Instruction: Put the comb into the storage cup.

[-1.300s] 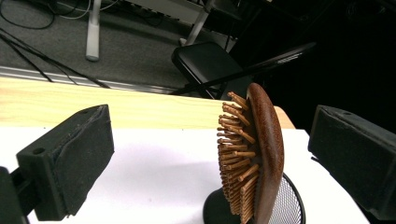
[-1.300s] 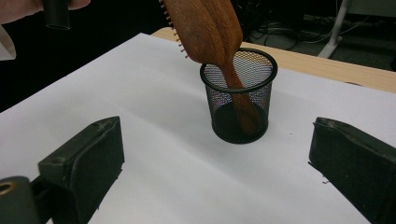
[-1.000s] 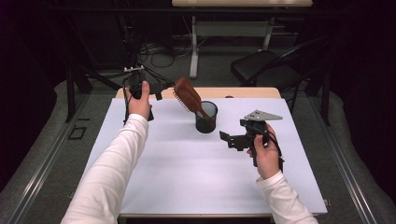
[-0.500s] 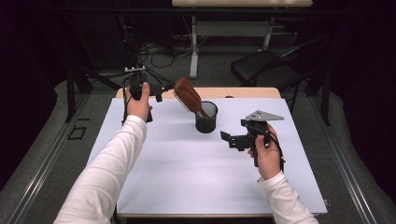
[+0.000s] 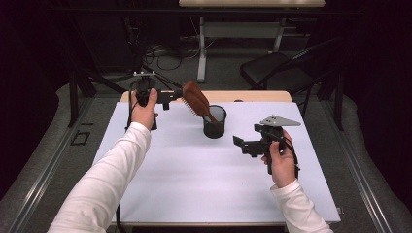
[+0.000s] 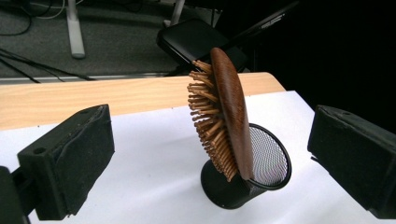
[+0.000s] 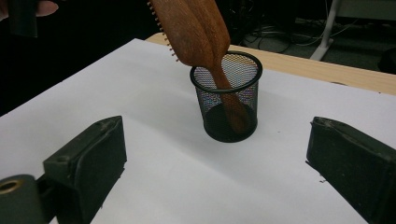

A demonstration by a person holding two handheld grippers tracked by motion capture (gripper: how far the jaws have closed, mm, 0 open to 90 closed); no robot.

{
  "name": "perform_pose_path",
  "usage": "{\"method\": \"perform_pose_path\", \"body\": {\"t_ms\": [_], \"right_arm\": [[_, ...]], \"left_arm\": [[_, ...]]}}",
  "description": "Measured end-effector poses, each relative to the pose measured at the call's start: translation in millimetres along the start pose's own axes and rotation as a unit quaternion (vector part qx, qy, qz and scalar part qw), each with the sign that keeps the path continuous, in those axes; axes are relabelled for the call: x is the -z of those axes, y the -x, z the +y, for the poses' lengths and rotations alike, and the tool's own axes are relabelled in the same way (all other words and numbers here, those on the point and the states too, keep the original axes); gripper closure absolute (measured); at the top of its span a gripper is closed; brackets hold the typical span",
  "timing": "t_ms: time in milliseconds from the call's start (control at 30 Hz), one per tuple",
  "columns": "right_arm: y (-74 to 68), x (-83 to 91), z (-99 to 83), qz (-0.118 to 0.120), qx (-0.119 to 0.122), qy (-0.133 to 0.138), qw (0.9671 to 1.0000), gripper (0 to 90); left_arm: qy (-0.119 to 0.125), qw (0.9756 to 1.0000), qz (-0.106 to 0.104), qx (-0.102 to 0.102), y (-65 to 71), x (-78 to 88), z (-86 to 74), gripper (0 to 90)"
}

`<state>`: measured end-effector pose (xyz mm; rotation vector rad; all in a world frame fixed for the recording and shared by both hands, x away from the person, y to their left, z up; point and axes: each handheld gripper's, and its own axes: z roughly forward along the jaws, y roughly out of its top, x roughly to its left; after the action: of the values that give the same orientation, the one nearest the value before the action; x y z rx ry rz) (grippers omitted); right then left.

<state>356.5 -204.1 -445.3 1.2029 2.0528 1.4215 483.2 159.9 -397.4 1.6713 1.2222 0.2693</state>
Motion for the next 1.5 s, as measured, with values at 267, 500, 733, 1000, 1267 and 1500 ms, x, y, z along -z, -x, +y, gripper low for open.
{"method": "perform_pose_path", "body": {"t_ms": [267, 500, 733, 1000, 1267, 1500], "right_arm": [[-0.2, 0.4, -0.5, -0.003, -0.001, 0.000, 1.0000, 4.8], [0.1, -1.0, -1.2, -0.005, -0.002, -0.008, 1.0000, 4.8], [-1.2, -3.2, -0.6, -0.003, -0.003, -0.021, 0.9998, 5.3], [0.4, 0.3, 2.9, -0.011, -0.004, -0.025, 0.9996, 6.0], [4.3, 12.1, -0.1, -0.020, 0.001, -0.027, 0.9994, 6.0], [9.3, 24.4, -6.8, -0.026, 0.001, -0.021, 0.9994, 5.9]], "left_arm": [[-0.008, 0.9994, -0.009, -0.032, 5.4, 11.6, -4.3, 0.7], [-0.014, 0.9983, -0.029, -0.049, 7.6, 27.9, -12.0, 0.6], [-0.015, 0.9969, -0.043, -0.064, 5.1, 46.9, -22.9, 0.7], [-0.018, 0.9961, -0.045, -0.074, -2.8, 63.6, -37.5, 0.6], [-0.023, 0.9952, -0.044, -0.084, -3.8, 76.2, -59.6, 0.6], [-0.021, 0.9943, -0.047, -0.094, -3.1, 85.0, -82.8, 0.6]]}}
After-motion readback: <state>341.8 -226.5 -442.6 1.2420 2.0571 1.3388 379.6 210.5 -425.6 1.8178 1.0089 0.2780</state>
